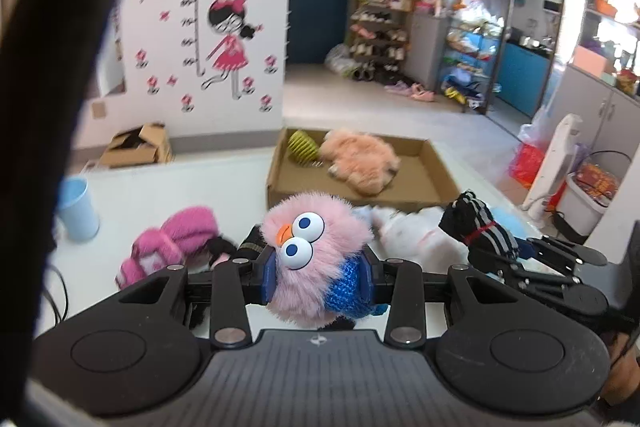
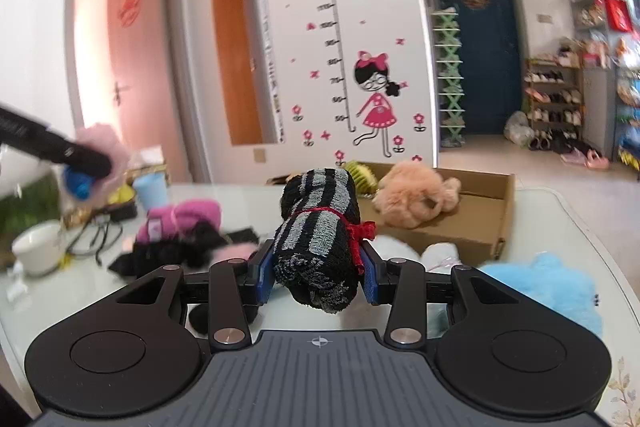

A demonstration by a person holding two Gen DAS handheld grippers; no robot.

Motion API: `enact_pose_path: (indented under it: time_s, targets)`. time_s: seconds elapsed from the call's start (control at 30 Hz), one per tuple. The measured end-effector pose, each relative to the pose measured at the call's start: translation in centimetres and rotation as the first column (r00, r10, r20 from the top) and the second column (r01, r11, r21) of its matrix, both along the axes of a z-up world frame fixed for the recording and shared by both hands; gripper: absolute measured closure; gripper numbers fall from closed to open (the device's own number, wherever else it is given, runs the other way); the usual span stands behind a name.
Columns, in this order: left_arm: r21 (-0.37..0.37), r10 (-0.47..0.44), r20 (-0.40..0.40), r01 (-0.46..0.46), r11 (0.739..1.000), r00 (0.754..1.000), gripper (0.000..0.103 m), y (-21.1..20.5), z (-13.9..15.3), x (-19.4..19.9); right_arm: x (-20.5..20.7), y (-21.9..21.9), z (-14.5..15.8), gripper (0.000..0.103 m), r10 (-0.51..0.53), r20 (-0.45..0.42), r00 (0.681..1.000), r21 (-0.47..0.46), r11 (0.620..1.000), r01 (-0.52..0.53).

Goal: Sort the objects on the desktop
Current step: 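Carry the pink bird and striped doll into the box and release them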

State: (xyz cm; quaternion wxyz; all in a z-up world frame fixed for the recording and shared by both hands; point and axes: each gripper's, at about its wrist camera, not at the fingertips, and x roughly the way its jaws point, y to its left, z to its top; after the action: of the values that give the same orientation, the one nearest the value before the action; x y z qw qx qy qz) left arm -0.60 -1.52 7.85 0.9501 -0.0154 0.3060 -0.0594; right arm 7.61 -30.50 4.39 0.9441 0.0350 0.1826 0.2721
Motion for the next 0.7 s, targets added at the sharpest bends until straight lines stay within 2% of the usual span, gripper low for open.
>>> enact_pose_path:
  time_s: [0.13, 0.43, 0.57, 0.7]
  targets:
    - [0.014, -0.028, 0.02, 0.027, 1.0, 0.999, 0.067, -1.0, 0.8, 2.5, 1.4, -1.8, 2.3, 0.055, -0.058, 0.005, 0.998, 0.011, 0.998, 0.058]
    - [-0.049, -0.059, 0.008, 0.059, 0.997, 0.998, 0.067, -2.3, 2.0, 12.2, 7.8, -4.2, 8.2, 0.055, -0.122, 0.057, 0.991, -0.034, 0.992, 0.124]
    - [-0.05, -0.051, -0.017, 0.05, 0.998, 0.999, 0.067, -3.2, 0.9, 16.5, 11.9, -4.5, 8.9, 0.055, -0.148, 0.037, 0.988, -0.048, 0.988, 0.149]
    - [-0.035, -0.04, -0.055, 0.038, 0.999, 0.998, 0.067, -4.1, -1.0, 20.8, 15.8, -4.4, 8.2, 0.054, -0.166, 0.004, 0.986, -0.08, 0.983, 0.166]
